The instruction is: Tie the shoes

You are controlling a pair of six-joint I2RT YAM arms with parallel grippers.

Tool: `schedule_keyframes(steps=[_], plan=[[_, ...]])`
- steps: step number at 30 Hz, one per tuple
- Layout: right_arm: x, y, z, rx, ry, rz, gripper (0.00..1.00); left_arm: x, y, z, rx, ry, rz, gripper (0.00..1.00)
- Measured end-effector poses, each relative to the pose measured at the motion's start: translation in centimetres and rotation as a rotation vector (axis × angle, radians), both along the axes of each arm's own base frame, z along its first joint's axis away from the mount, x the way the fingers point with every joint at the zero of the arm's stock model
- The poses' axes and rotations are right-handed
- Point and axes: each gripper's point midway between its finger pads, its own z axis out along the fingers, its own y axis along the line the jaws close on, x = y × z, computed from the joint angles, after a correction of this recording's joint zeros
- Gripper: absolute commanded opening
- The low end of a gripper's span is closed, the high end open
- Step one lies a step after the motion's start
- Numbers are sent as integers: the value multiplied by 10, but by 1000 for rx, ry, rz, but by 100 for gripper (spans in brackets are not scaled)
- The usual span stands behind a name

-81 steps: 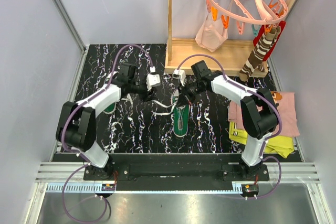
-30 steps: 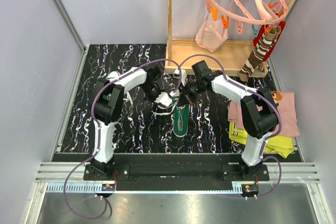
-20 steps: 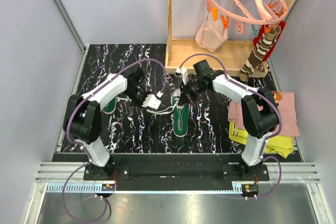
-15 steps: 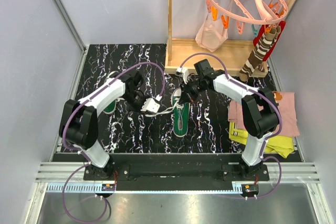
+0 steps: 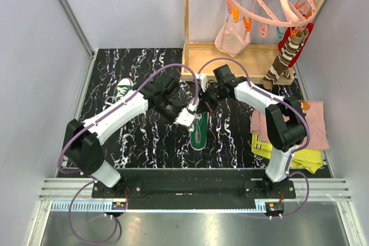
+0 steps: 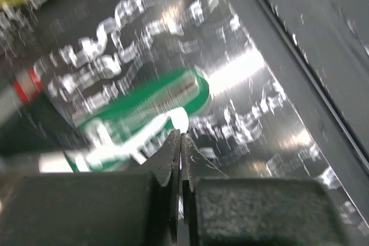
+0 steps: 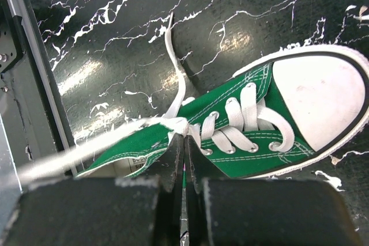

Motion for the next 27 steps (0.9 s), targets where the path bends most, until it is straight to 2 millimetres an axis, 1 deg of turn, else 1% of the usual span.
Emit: schedule_keyframes(steps=[2, 6, 7, 11, 12, 13, 14, 17, 19, 20, 22, 23, 24, 27], plan=[[1, 1, 0, 3, -6, 2, 0, -5, -19, 4, -44, -7, -29, 0], [2, 2, 2, 12, -16, 11, 0, -11, -68, 8, -129, -28, -96, 0], [2, 2, 2, 15, -20, 14, 0, -11, -80, 8, -148, -34, -111, 0], [2, 3, 3, 25, -32, 31, 0, -17, -113, -2, -187, -45, -172, 0], [1, 4, 4, 29, -35, 37, 0, -19, -118, -6, -190, -46, -186, 2], [1, 4, 4, 32, -39, 43, 0, -21, -122, -10, -190, -45, -196, 10], [1, 4, 4, 35, -43, 50, 0, -22, -124, -14, -189, -46, -205, 22], [0, 4, 3, 37, -54, 63, 0, -19, -125, -21, -184, -56, -206, 36], [0, 4, 3, 39, -60, 71, 0, -16, -122, -24, -180, -45, -187, 37], [-1, 4, 2, 39, -63, 76, 0, -13, -118, -26, -176, -24, -154, 38], [-3, 3, 1, 42, -65, 86, 0, -6, -102, -25, -169, 18, -67, 38], [-3, 3, 1, 44, -65, 89, 0, 1, -90, -22, -173, 36, -8, 38], [-3, 3, 1, 44, -67, 91, 0, 8, -77, -17, -182, 51, 57, 37], [-4, 4, 1, 49, -71, 100, 0, 38, -35, 6, -243, 78, 292, 38]])
